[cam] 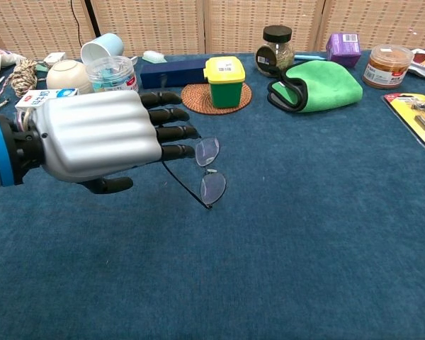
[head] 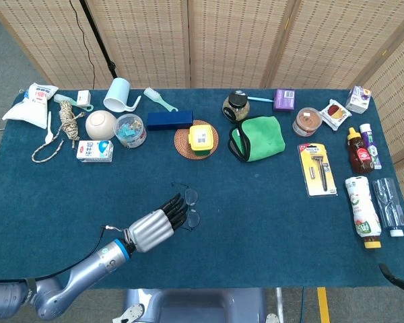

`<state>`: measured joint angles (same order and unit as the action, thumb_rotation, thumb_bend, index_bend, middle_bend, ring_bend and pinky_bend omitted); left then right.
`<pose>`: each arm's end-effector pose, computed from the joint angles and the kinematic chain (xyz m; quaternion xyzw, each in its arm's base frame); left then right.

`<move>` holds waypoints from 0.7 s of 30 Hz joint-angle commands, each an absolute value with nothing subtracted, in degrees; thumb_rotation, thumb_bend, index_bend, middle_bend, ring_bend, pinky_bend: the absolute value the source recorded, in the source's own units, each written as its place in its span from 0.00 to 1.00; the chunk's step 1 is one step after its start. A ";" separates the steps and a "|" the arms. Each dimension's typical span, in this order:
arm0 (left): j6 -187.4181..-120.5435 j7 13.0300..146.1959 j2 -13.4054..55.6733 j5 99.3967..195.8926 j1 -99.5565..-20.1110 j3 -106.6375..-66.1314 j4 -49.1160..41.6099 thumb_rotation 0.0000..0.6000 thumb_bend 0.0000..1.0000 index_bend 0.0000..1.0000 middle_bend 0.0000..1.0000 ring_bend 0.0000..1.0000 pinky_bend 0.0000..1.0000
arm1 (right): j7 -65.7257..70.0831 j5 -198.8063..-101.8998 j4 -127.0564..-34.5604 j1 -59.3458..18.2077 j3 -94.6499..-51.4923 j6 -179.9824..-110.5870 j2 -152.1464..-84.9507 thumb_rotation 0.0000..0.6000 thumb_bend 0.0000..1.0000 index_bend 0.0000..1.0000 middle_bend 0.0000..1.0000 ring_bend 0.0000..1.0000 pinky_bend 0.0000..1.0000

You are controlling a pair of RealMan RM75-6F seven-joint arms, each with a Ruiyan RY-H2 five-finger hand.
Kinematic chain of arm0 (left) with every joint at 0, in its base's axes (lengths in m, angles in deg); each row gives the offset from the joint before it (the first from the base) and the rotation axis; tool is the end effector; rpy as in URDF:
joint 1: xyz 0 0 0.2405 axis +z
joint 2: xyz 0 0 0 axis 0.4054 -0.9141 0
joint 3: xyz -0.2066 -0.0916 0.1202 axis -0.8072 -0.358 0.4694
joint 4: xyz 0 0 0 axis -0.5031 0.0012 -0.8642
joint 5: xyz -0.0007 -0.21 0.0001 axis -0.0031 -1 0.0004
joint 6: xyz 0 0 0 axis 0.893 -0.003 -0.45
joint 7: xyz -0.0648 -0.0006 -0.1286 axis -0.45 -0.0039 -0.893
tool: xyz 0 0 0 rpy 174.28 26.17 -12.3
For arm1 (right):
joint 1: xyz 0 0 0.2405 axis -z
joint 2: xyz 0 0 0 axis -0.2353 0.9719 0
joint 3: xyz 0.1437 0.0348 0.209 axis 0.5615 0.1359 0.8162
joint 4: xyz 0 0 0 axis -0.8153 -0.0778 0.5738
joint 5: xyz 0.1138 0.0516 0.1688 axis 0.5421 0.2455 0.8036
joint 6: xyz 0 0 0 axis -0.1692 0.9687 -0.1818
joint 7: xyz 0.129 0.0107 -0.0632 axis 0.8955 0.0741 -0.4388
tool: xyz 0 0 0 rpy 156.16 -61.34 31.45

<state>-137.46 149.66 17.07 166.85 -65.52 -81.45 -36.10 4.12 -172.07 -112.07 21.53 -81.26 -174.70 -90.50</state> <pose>-0.1032 0.2550 -0.0119 -0.9005 0.0879 -0.2187 0.3653 -0.3044 -0.1092 0.2051 0.4891 -0.4498 0.3929 0.6357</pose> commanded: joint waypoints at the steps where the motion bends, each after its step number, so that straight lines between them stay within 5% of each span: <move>1: -138.83 147.61 15.75 166.20 -64.63 -80.24 -35.94 0.80 0.36 0.15 0.11 0.06 0.01 | 3.75 -172.14 -112.43 21.61 -81.25 -174.87 -90.33 1.00 0.22 0.08 0.00 0.00 0.00; 21: -141.49 136.47 9.90 164.26 -61.44 -73.99 -37.80 0.81 0.36 0.15 0.11 0.06 0.01 | 1.45 -173.50 -114.84 22.07 -81.63 -175.87 -89.84 1.00 0.22 0.08 0.00 0.00 0.00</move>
<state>-141.00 138.07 10.41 164.34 -61.69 -73.92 -36.99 1.45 -173.49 -114.83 22.06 -81.62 -175.87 -89.83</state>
